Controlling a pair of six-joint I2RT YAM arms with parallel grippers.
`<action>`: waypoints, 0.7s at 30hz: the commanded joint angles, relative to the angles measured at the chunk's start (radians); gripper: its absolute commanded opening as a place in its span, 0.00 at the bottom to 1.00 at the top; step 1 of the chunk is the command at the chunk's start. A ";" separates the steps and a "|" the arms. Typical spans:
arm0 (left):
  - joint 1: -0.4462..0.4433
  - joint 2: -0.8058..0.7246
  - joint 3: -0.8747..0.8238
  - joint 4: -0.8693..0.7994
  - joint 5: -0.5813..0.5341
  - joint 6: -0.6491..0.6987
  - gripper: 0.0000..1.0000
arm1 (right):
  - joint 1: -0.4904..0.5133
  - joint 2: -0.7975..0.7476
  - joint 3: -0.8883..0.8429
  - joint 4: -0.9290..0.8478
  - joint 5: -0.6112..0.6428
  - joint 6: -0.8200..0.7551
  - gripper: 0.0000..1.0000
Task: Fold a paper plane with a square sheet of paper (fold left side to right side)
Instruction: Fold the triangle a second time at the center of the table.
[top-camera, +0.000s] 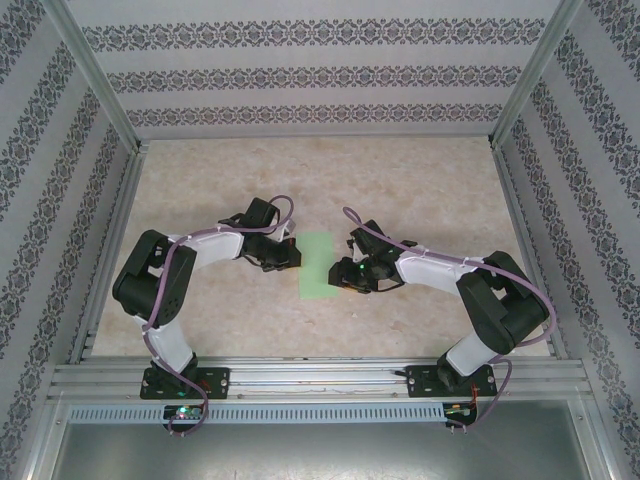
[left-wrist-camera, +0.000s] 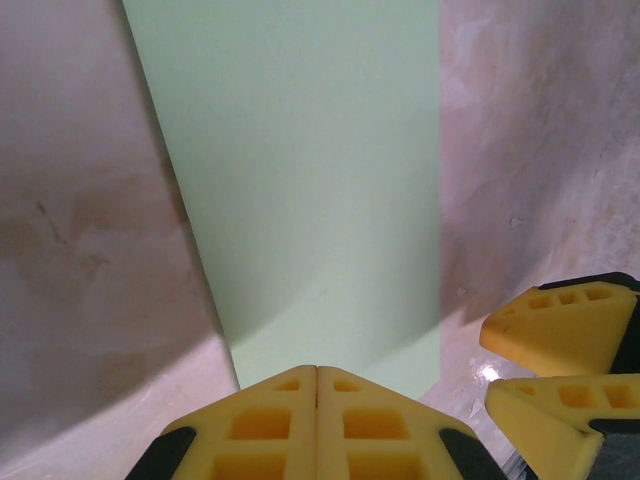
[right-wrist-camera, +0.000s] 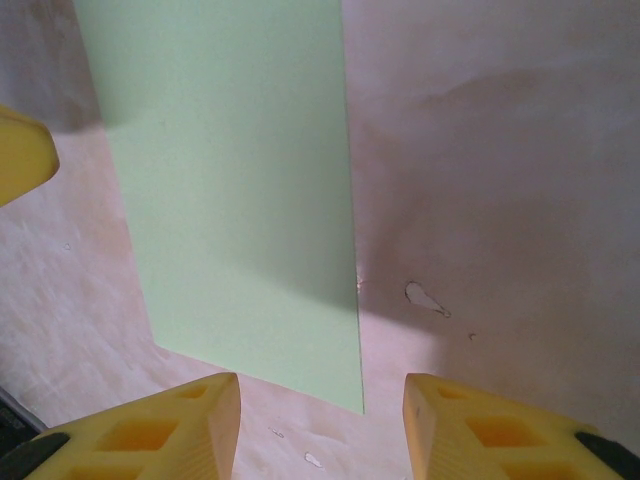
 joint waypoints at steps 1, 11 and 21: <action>-0.012 0.033 0.002 -0.024 0.009 0.025 0.04 | -0.009 -0.013 0.009 -0.026 0.015 -0.024 0.48; -0.013 0.096 -0.003 -0.036 -0.033 0.049 0.04 | -0.011 -0.010 0.012 -0.025 -0.027 -0.026 0.48; -0.011 0.098 -0.031 -0.033 -0.047 0.055 0.03 | 0.013 0.028 0.017 -0.046 -0.057 0.002 0.46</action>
